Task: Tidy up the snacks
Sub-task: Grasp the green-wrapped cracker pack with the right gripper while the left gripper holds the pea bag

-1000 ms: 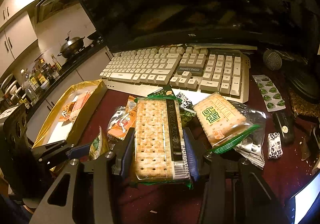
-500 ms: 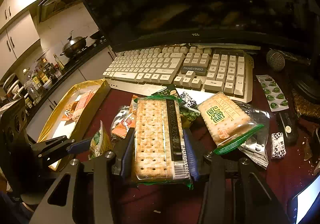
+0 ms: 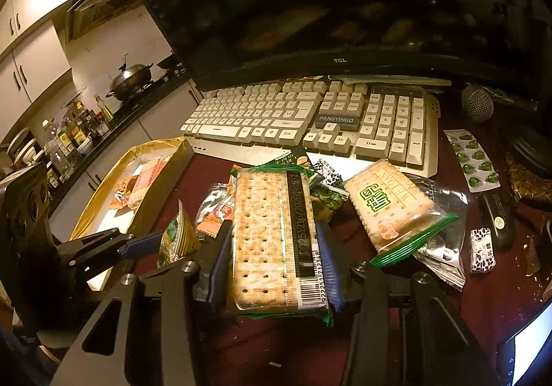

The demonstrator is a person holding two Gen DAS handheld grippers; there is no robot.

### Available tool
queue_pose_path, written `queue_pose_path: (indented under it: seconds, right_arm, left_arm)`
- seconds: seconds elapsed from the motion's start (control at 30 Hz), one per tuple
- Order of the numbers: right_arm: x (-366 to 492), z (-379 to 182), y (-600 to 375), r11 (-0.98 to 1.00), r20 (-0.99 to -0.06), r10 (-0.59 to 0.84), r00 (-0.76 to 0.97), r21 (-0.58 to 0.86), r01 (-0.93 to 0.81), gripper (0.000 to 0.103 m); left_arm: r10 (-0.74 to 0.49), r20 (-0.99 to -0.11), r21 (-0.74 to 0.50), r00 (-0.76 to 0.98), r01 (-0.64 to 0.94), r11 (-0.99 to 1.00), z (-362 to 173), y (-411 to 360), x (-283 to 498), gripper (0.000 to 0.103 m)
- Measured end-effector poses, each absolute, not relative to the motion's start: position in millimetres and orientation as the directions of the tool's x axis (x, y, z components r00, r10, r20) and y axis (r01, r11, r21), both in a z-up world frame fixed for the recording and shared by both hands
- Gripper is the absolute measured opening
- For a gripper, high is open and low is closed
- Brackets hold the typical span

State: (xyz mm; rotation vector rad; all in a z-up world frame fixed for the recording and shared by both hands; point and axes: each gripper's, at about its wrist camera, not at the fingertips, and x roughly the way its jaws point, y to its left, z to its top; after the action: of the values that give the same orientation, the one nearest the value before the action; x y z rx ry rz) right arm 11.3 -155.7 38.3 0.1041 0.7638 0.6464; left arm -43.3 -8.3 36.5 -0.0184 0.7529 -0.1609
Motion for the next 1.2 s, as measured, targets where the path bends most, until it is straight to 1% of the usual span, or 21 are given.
queue_pose_path:
  seconds: [0.8, 1.2]
  right_arm:
    - [11.0, 41.2, -158.7, 0.802, -0.606, 0.583, 0.541, 0.324, -0.501, 0.045]
    - [8.4, 43.9, -159.1, 0.797, -0.597, 0.591, 0.542, 0.329, -0.507, 0.045]
  left_arm:
    - [-0.134, -0.658, -0.066, 0.741, 0.121, 0.99, 45.2, -1.9, -47.7, 0.043]
    - [-0.108, -0.641, -0.066, 0.76, 0.086, 0.994, 53.6, 12.3, -53.4, 0.043]
